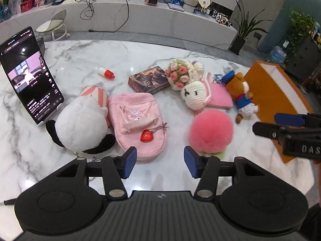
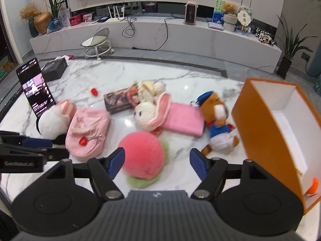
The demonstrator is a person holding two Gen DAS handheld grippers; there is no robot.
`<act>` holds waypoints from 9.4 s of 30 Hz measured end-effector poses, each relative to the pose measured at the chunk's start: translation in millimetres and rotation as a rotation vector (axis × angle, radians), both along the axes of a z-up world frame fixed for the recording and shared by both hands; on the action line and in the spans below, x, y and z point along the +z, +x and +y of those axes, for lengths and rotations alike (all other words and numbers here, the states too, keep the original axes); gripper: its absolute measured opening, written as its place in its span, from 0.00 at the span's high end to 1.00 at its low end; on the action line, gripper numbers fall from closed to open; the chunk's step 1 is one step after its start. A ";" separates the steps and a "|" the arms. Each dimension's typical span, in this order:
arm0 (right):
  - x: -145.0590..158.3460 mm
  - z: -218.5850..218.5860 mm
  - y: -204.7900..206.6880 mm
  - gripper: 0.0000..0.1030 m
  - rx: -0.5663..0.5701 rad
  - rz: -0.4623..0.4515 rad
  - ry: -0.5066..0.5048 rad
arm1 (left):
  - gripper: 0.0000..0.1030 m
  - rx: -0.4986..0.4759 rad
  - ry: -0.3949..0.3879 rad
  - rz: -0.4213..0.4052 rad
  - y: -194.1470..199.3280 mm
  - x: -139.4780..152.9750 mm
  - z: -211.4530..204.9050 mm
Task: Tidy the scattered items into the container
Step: 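Move both grippers back over the remaining toys on the table, then grasp the pink backpack with the left gripper while the right gripper grasps the pink pompom, then carry the backpack and pompom to the box while the right gripper releases the pompom inside, then hold the pink backpack over the orange box while the right gripper carries the pompom there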
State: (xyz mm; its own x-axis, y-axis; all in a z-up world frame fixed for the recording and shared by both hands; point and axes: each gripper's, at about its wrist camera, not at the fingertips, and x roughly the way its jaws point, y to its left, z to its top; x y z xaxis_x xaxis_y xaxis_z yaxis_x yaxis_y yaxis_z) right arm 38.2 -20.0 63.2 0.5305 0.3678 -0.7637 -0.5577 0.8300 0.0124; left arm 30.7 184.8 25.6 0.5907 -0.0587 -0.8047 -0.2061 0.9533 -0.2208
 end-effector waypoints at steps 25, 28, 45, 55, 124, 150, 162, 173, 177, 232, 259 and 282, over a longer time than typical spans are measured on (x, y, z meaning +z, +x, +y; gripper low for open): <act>-68.7 34.5 19.2 0.22 0.011 0.080 -0.047 | 0.34 0.015 0.010 0.038 23.1 -48.9 10.1; -72.3 38.2 21.7 0.20 0.008 0.080 -0.048 | 0.32 0.021 0.001 0.032 24.7 -50.1 12.4; -80.0 40.9 27.9 0.20 0.002 0.090 -0.035 | 0.33 0.200 -0.259 -0.020 23.0 -60.2 47.5; -85.5 42.0 31.6 0.20 0.004 0.093 -0.039 | 0.35 0.200 -0.244 0.006 36.1 -70.8 44.9; 26.2 -19.7 -1.6 0.84 0.003 -0.051 0.062 | 0.91 -0.010 0.118 -0.152 6.3 52.0 -34.2; 85.2 -108.8 18.7 0.87 -0.107 -0.152 0.088 | 0.91 -0.184 0.160 -0.252 63.2 113.9 -131.4; 118.8 -175.5 50.7 1.00 -0.210 -0.215 0.068 | 0.91 -0.288 0.147 -0.303 112.8 140.5 -198.0; 102.0 -217.5 77.6 1.00 -0.256 -0.167 0.049 | 0.91 -0.316 0.129 -0.261 140.6 114.8 -216.8; 83.6 -203.6 75.7 0.95 -0.200 -0.119 0.068 | 0.91 -0.301 0.125 -0.252 139.3 109.3 -207.0; -42.1 -85.6 77.9 0.98 -0.092 0.093 -0.157 | 0.91 -0.187 0.113 -0.173 102.1 75.9 -110.2; -95.2 -78.4 98.7 0.56 -0.051 0.179 -0.200 | 0.91 -0.167 0.108 -0.150 104.0 66.7 -100.8; 16.9 -104.8 80.2 0.57 -0.081 0.041 -0.070 | 0.91 -0.247 0.116 -0.193 107.7 93.6 -139.9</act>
State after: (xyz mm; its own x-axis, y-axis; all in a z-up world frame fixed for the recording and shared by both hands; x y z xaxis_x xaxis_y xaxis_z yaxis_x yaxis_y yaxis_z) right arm 118.4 -124.8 80.1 0.5242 0.2704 -0.8075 -0.4891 0.8719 -0.0255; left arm 138.4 44.9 119.2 0.7122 -0.1339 -0.6891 0.0692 0.9903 -0.1208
